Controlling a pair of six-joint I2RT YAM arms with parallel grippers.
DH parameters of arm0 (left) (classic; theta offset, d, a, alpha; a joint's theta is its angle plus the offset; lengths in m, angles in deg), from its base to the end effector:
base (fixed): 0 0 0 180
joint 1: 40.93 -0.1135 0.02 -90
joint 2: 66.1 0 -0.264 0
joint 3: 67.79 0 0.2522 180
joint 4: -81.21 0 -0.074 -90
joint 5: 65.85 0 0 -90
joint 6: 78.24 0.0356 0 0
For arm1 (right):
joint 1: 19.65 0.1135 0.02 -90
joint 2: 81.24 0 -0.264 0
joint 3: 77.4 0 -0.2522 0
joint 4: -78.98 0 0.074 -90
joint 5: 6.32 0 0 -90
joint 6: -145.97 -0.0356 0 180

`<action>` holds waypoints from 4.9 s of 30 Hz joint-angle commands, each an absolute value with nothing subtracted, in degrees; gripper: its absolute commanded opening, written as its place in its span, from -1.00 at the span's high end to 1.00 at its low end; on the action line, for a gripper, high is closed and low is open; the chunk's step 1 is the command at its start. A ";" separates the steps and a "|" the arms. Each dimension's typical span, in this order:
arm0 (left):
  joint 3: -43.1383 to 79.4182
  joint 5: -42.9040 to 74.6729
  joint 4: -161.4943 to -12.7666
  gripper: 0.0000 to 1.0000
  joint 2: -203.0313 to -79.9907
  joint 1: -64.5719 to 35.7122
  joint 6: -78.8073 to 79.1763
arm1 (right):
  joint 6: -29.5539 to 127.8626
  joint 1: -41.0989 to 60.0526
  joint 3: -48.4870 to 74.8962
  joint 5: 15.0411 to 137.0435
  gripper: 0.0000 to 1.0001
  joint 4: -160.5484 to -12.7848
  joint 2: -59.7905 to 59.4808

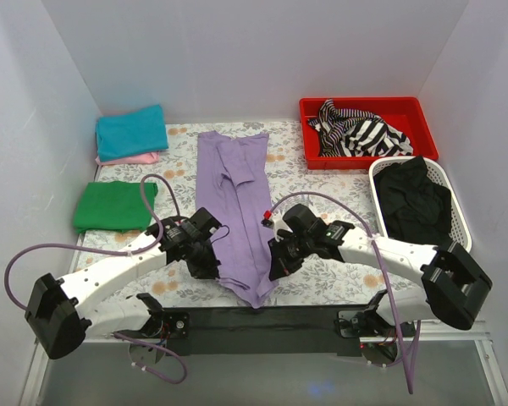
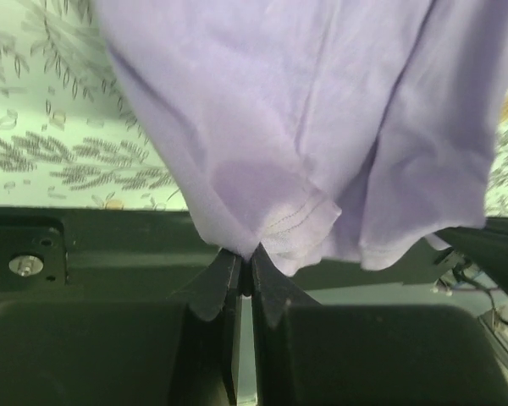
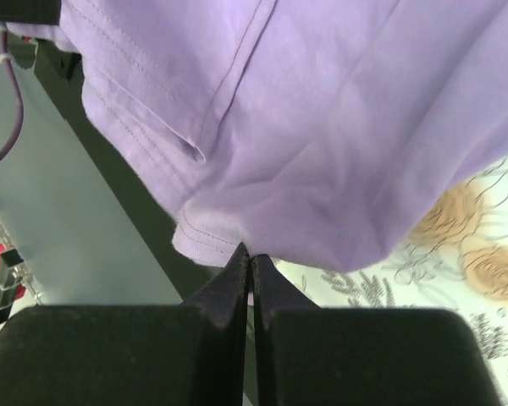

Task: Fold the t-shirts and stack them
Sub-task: Fold the tshirt

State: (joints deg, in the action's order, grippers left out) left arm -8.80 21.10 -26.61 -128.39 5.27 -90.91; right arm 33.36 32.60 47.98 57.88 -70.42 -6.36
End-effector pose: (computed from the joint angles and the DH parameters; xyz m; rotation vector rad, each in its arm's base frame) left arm 0.1208 -0.1287 0.2267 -1.4567 2.7349 -0.4024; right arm 0.1437 0.2109 0.1988 -0.8919 2.5222 1.0611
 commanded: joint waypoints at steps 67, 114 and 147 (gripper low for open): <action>20.23 19.07 -55.06 -0.68 -161.47 -29.50 -58.64 | 53.51 6.63 -11.82 50.37 -0.02 -59.22 38.23; 24.19 4.90 -65.07 -0.79 -175.88 -30.91 -52.76 | 55.26 9.09 -19.97 61.37 -0.02 -61.51 46.39; 15.05 12.54 -60.68 -0.81 -165.07 -31.70 -48.97 | 54.65 9.00 -13.64 56.26 0.50 -61.60 45.32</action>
State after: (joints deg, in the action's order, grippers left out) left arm 15.64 11.37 -61.39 -167.69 -31.28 -50.56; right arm 56.05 8.91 -11.39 58.19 -61.88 43.43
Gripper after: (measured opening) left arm 0.905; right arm 0.246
